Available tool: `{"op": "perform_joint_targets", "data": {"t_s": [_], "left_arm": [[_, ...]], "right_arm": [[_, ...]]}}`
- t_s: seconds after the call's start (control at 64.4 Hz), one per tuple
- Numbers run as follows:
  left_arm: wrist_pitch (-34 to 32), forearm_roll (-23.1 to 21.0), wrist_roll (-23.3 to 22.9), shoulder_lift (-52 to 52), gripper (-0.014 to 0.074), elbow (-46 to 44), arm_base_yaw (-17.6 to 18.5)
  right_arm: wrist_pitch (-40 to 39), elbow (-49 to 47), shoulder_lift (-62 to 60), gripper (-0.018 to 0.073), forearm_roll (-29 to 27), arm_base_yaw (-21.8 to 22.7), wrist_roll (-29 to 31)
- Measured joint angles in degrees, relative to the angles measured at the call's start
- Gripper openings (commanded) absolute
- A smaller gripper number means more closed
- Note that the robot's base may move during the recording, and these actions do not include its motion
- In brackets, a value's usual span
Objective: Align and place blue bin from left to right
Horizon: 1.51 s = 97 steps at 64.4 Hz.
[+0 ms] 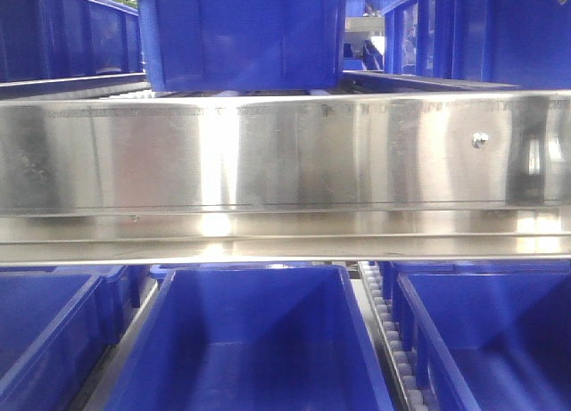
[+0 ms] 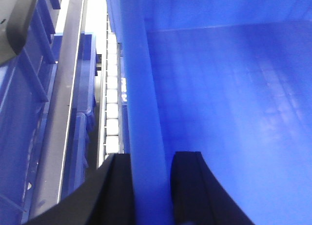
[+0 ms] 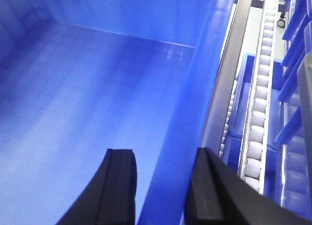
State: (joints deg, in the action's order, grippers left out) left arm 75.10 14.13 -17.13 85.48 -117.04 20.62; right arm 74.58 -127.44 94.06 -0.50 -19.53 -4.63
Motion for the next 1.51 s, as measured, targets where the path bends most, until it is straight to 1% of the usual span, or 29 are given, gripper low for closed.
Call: {"op": "perform_joint_targets", "data": {"t_s": [0.543,1.506], "left_arm": [[-4.72,0.57,0.00,0.00,-0.0008,0.00,0.00],[-5.33,0.76,-0.03,0.00,-0.0008,0.00,0.00]], "right_arm": [[-0.23,0.00,0.00,-0.0079,0.50,0.00,-0.15],[0.10,0.00,0.00,-0.0079,0.50,0.00,-0.48]]}}
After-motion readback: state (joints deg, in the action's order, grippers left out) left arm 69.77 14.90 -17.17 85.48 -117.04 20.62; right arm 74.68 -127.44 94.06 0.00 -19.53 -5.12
